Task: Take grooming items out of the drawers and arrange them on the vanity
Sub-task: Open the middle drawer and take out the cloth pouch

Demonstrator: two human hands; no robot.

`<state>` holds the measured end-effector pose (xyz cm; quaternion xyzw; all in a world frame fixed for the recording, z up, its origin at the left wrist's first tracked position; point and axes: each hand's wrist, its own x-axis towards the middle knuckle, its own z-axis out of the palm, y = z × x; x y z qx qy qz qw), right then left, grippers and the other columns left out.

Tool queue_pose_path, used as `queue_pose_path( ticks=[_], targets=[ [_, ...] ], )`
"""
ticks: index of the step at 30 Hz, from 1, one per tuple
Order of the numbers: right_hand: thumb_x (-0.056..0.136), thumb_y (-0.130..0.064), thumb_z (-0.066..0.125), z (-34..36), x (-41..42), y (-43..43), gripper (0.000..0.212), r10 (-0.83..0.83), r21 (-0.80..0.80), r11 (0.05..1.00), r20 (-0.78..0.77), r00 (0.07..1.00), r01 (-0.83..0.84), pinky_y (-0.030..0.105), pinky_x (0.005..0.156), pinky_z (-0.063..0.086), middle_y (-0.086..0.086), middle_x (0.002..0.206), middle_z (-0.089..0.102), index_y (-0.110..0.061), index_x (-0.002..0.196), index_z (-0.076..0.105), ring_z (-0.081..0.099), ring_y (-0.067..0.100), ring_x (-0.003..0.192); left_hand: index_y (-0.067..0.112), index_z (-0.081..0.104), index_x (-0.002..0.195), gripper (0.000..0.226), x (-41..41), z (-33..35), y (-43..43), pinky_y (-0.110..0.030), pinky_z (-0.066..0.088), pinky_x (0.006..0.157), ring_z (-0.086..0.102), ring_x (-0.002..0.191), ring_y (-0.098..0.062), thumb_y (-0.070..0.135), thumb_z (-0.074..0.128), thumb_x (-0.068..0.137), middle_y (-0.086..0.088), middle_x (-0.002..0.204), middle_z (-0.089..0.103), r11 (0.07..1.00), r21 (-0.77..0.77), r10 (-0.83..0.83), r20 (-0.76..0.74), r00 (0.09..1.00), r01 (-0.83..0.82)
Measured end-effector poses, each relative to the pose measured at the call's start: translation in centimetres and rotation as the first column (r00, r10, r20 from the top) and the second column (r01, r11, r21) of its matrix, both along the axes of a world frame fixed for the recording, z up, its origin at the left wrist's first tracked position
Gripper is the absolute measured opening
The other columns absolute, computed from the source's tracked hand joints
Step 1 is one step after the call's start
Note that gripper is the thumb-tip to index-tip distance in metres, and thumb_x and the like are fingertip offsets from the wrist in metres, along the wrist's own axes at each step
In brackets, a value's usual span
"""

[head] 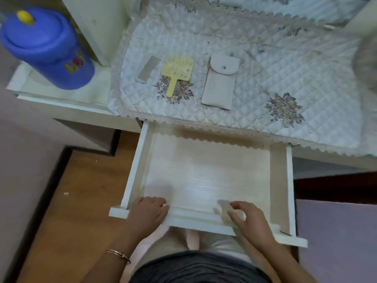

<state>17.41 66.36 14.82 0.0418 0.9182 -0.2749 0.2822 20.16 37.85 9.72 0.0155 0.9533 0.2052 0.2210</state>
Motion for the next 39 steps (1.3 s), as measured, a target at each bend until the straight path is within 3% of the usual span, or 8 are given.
queue_pose_path(
  ticks=[5,11,18,21,27,30,33,39],
  targets=[
    [0.058,-0.089,0.036,-0.4,4.5,2.5,0.088,-0.018,0.089,0.996,-0.006,1.0,0.018,0.033,0.088,0.048,-0.004,0.1,0.07,-0.02,0.1,0.069,0.062,0.018,0.095,0.032,0.056,0.116,0.091,-0.3,1.2,-0.5,-0.023,0.034,0.09,0.056,0.101,-0.005,0.088,0.01,0.061,0.016,0.109,0.063,0.973,0.034,-0.23,0.061,0.971,0.228],
    [0.071,-0.038,0.073,-1.5,4.7,2.7,0.028,0.004,0.116,0.993,-0.133,0.991,0.012,0.036,0.083,0.051,-0.005,0.091,0.071,-0.022,0.094,0.07,0.063,0.017,0.087,0.032,0.058,0.111,0.093,-1.5,1.1,-0.6,-0.006,0.027,0.069,0.056,0.093,-0.004,0.088,0.011,0.054,0.021,0.098,0.059,0.956,0.118,-0.274,0.019,0.961,0.27],
    [0.06,-0.087,0.029,-1.9,0.2,2.9,0.084,0.025,0.11,0.994,-0.177,0.984,-0.005,0.03,0.083,0.048,-0.009,0.094,0.07,-0.024,0.1,0.068,0.062,0.013,0.089,0.029,0.061,0.109,0.09,-5.2,1.0,0.0,-0.017,0.039,0.078,0.06,0.094,-0.005,0.085,0.008,0.063,0.015,0.104,0.065,0.963,0.043,-0.263,-0.06,0.963,0.266],
    [0.073,-0.07,0.048,-1.9,-2.8,2.9,0.061,0.04,0.164,0.986,-0.22,0.975,-0.004,0.034,0.088,0.049,-0.006,0.103,0.069,-0.024,0.109,0.064,0.062,0.017,0.096,0.028,0.069,0.087,0.072,-7.2,0.4,0.0,-0.018,0.047,0.065,0.064,0.076,-0.004,0.075,0.014,0.082,0.015,0.082,0.07,0.967,-0.004,-0.251,-0.184,0.95,0.255],
    [0.083,-0.068,0.022,-2.0,-8.9,2.6,0.067,0.203,0.393,0.919,-0.444,0.873,-0.014,0.038,0.095,0.029,0.002,0.129,0.045,-0.023,0.13,0.041,0.039,0.022,0.116,0.018,0.046,0.124,0.064,-12.6,1.8,1.7,-0.028,0.02,0.105,0.037,0.123,-0.023,0.062,0.014,0.09,-0.002,0.13,0.044,0.979,-0.153,-0.177,-0.335,0.926,0.132],
    [0.063,-0.049,0.075,-2.1,-12.0,2.7,0.088,0.257,0.396,0.918,-0.538,0.803,-0.028,0.046,0.1,0.02,0.007,0.138,0.033,-0.023,0.136,0.034,0.032,0.029,0.125,0.019,0.031,0.139,0.062,-15.3,1.6,1.9,-0.035,0.01,0.115,0.019,0.14,-0.025,0.058,0.023,0.092,-0.01,0.141,0.033,0.966,-0.22,-0.215,-0.406,0.888,0.133],
    [0.05,-0.039,0.086,-2.3,-15.0,2.8,0.1,0.32,0.446,0.894,-0.555,0.768,-0.051,0.051,0.099,0.017,0.009,0.138,0.031,-0.022,0.135,0.036,0.029,0.03,0.127,0.022,0.009,0.148,0.066,-18.0,1.6,2.1,-0.037,0.004,0.118,-0.001,0.145,-0.018,0.054,0.023,0.092,-0.012,0.145,0.027,0.956,-0.261,-0.241,-0.442,0.864,0.133],
    [0.049,-0.027,0.088,-3.5,-19.2,2.7,0.075,0.285,0.432,0.902,-0.625,0.727,0.018,0.05,0.097,0.018,0.007,0.119,0.038,-0.023,0.112,0.047,0.035,0.03,0.113,0.015,0.045,0.124,0.053,-21.6,1.0,3.4,-0.036,0.017,0.106,0.036,0.119,-0.029,0.027,0.058,0.074,-0.005,0.129,0.038,0.965,-0.261,-0.167,-0.564,0.809,0.018]
  ],
)
